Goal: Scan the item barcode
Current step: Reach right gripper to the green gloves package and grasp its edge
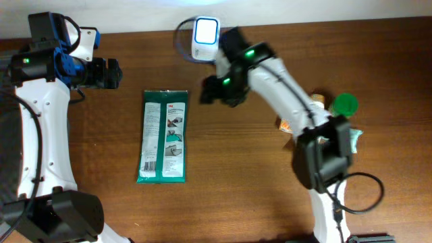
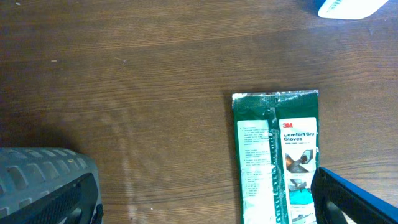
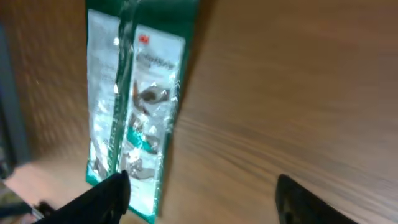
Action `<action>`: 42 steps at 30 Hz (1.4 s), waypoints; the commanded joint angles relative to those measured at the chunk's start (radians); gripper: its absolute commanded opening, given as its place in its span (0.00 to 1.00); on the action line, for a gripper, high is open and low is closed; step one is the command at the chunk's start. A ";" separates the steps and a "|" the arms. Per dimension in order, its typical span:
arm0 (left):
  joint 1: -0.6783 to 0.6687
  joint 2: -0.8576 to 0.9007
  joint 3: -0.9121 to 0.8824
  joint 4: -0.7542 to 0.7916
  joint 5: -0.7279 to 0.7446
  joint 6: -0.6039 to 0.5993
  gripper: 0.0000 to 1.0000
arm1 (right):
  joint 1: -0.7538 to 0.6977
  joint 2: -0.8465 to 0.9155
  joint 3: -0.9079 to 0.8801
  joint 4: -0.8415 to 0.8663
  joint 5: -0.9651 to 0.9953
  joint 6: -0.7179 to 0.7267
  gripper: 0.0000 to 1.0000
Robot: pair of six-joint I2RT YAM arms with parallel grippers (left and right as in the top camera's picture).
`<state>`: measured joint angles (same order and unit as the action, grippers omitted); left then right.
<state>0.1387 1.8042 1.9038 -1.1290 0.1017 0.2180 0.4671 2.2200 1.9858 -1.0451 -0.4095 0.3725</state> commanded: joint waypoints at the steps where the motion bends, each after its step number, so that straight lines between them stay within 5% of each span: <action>1: 0.002 -0.021 0.006 0.001 0.011 0.012 0.99 | 0.077 0.096 -0.024 0.067 0.032 0.182 0.73; 11: 0.002 -0.021 0.006 0.001 0.011 0.012 0.99 | 0.207 0.254 -0.024 0.255 0.050 0.357 0.72; 16: 0.002 -0.021 0.006 0.001 0.011 0.012 0.99 | 0.233 0.311 -0.033 0.257 0.161 0.397 0.63; 20: 0.002 -0.021 0.006 0.001 0.011 0.012 0.99 | 0.226 0.340 -0.061 0.256 0.205 0.422 0.45; 26: 0.002 -0.021 0.006 0.001 0.011 0.012 0.99 | 0.201 0.340 -0.065 0.187 0.291 0.422 0.04; 30: 0.002 -0.021 0.006 0.001 0.011 0.012 0.99 | 0.118 0.318 -0.052 0.105 0.262 0.358 0.04; 33: 0.002 -0.021 0.006 0.001 0.011 0.012 0.99 | 0.037 0.299 -0.014 0.129 0.009 0.063 0.04; 37: 0.002 -0.021 0.006 0.001 0.011 0.012 0.99 | 0.025 0.298 0.014 0.173 -0.246 -0.153 0.29; 42: 0.002 -0.021 0.006 0.001 0.011 0.012 0.99 | 0.056 0.298 0.062 0.222 -0.410 -0.185 0.35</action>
<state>0.1387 1.8042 1.9038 -1.1294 0.1017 0.2176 0.4969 2.4912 2.0098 -0.8249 -0.7185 0.2523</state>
